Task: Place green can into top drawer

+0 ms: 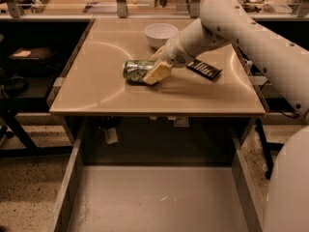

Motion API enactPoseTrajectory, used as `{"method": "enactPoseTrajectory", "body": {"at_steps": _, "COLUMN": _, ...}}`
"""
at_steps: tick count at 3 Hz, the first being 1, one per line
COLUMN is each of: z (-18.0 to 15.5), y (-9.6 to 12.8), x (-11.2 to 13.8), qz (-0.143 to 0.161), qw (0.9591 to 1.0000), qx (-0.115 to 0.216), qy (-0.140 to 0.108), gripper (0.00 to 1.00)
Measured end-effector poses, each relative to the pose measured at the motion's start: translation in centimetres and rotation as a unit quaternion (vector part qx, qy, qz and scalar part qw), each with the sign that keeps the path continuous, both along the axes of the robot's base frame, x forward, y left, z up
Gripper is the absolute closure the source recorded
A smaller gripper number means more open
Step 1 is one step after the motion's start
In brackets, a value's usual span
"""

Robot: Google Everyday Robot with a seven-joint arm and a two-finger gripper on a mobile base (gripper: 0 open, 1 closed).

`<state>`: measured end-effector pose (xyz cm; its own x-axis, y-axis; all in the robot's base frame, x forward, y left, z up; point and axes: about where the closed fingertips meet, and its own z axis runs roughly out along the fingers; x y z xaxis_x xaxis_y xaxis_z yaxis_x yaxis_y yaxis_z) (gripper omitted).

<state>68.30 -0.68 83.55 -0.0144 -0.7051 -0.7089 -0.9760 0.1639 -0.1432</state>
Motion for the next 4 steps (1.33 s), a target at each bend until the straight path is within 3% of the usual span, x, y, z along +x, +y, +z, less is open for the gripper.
{"method": "enactPoseTrajectory", "body": {"at_steps": 1, "z": 0.5, "y": 0.2, "x": -3.2, "qz": 0.027, "qw": 0.9994, "qx": 0.019, "qy": -0.006, "gripper": 1.0}}
{"method": "enactPoseTrajectory", "body": {"at_steps": 3, "z": 2.2, "y": -0.3, "x": -16.8, "qz": 0.112, "qw": 0.9895, "qx": 0.059, "qy": -0.069, "gripper": 1.0}}
{"method": "enactPoseTrajectory", "body": {"at_steps": 4, "z": 1.7, "y": -1.8, "x": -22.9, "qz": 0.097, "qw": 0.9897, "qx": 0.037, "qy": -0.099, "gripper": 1.0}}
